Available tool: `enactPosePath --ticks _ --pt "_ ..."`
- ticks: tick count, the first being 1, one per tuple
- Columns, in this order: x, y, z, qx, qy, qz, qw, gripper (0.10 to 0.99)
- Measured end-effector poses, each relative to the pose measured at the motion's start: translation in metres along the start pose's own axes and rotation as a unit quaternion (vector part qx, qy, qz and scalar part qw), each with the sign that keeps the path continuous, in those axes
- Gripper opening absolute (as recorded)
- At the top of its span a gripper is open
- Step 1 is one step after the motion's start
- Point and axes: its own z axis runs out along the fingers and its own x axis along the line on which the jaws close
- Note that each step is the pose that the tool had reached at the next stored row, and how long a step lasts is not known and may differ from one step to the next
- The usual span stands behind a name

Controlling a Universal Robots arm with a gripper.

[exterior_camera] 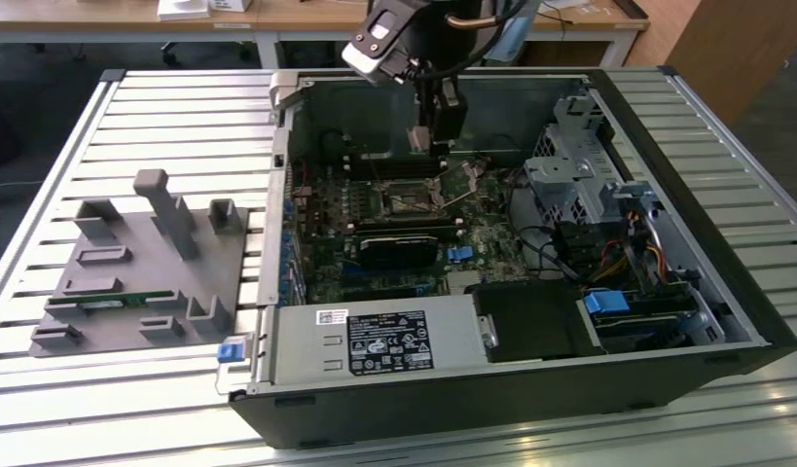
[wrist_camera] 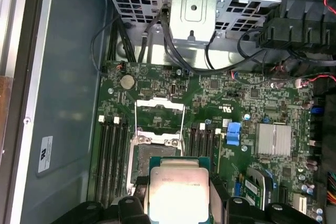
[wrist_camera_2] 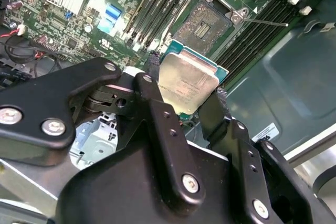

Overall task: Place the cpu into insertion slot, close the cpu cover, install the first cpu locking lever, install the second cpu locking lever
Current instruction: 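Place the cpu into insertion slot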

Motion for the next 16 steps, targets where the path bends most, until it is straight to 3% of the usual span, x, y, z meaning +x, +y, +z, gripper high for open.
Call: enactPosePath --ticks 6,16 --pt "0.0 -0.0002 0.0025 0.0004 -0.0038 0.0 1.0 0.541" --pt "0.0027 -0.001 0.009 0.0005 -0.0032 -0.008 1.0 0.541"
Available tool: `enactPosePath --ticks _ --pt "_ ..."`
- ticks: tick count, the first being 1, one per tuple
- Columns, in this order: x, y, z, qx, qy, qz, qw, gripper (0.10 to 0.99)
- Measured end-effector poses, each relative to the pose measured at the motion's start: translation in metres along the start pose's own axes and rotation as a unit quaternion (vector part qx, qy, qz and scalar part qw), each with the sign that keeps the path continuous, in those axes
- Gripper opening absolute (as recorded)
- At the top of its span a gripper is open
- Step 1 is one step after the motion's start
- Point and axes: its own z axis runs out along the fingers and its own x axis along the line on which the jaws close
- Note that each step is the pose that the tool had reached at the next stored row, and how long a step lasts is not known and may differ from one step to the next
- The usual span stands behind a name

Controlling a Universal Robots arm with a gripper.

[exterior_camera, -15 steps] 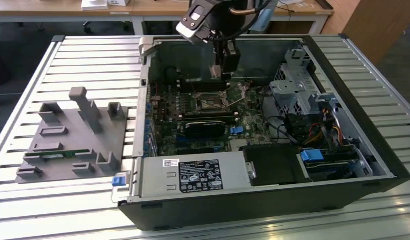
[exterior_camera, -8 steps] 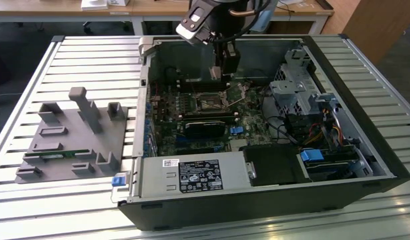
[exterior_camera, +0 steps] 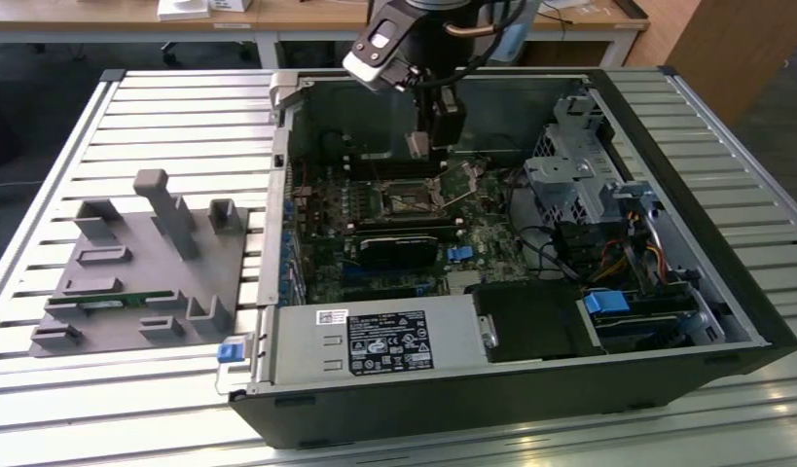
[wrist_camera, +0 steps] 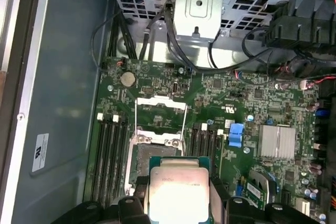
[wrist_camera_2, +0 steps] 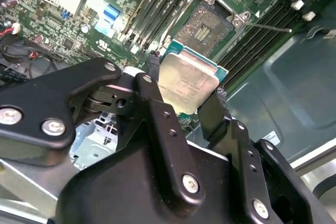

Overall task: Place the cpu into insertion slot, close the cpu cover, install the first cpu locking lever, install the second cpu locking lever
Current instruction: 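Place the cpu into insertion slot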

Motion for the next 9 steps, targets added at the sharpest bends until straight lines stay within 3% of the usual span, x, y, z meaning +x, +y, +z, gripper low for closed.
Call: enactPosePath --ticks 9 --pt "0.0079 -0.0011 0.0135 -0.0002 -0.0016 0.019 0.9998 0.541"
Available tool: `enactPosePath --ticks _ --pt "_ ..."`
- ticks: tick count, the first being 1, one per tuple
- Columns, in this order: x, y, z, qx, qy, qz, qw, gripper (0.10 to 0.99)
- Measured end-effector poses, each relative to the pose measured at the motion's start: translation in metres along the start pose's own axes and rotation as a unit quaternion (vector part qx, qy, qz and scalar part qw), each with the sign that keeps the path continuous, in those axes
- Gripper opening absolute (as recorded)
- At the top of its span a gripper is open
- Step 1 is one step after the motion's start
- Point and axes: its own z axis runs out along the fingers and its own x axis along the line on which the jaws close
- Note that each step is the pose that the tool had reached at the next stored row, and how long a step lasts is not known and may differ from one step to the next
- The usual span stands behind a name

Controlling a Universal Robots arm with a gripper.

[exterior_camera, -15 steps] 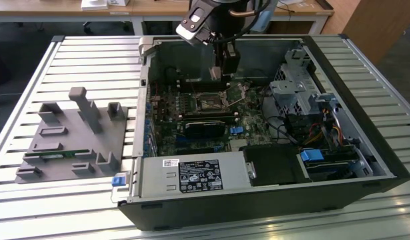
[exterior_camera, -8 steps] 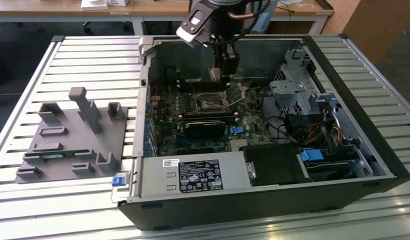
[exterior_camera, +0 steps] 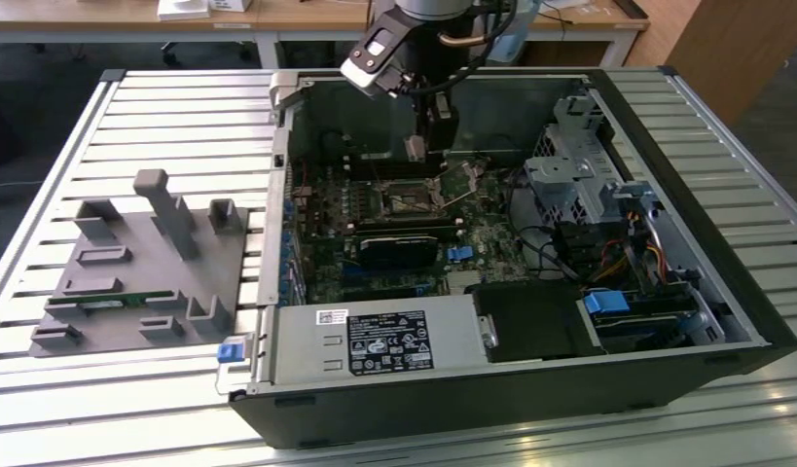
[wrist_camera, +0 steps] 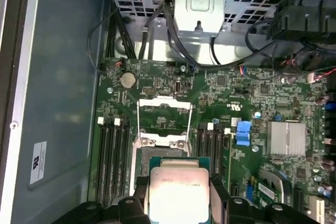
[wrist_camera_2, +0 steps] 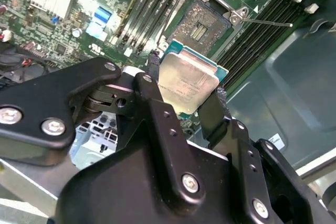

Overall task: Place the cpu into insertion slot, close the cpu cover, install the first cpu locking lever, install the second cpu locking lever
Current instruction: 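Place the cpu into insertion slot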

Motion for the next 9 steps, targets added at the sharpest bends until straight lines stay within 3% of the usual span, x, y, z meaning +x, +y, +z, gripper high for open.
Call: enactPosePath --ticks 9 --pt "0.0013 -0.0013 0.0112 -0.0002 -0.0005 0.003 1.0 0.541"
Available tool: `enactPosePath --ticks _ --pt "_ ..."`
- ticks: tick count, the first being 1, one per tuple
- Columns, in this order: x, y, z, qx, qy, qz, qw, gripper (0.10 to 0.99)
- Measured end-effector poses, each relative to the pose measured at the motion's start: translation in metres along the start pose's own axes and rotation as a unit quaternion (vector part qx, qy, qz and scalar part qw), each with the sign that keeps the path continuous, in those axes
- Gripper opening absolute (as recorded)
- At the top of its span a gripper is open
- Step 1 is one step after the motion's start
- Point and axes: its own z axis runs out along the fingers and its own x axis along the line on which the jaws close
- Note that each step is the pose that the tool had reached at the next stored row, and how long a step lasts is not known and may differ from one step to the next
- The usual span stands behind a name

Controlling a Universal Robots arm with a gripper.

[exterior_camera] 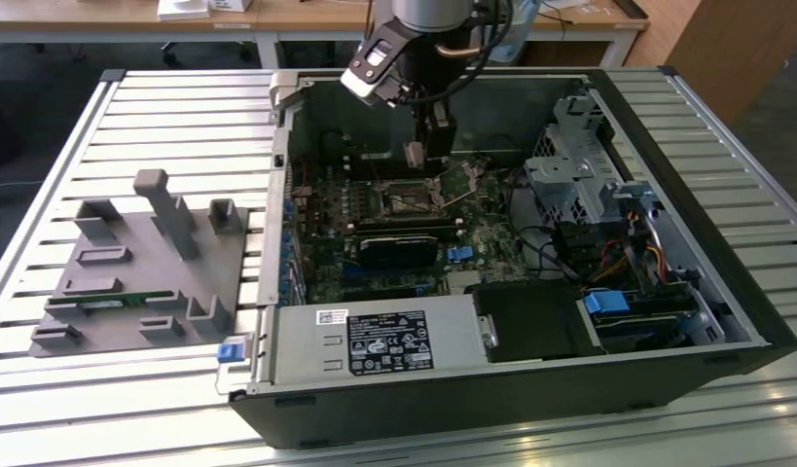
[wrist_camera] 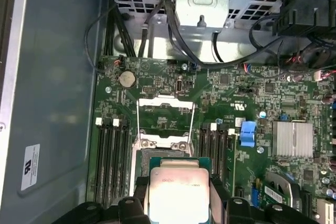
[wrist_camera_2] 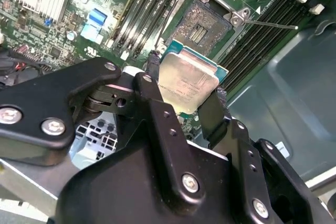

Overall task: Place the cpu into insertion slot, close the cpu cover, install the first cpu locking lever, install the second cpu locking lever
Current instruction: 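Place the cpu into insertion slot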

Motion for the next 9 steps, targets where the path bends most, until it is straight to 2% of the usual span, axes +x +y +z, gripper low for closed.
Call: enactPosePath --ticks 9 --pt "0.006 -0.0051 0.0152 0.0 -0.0001 0.0 1.0 0.541"
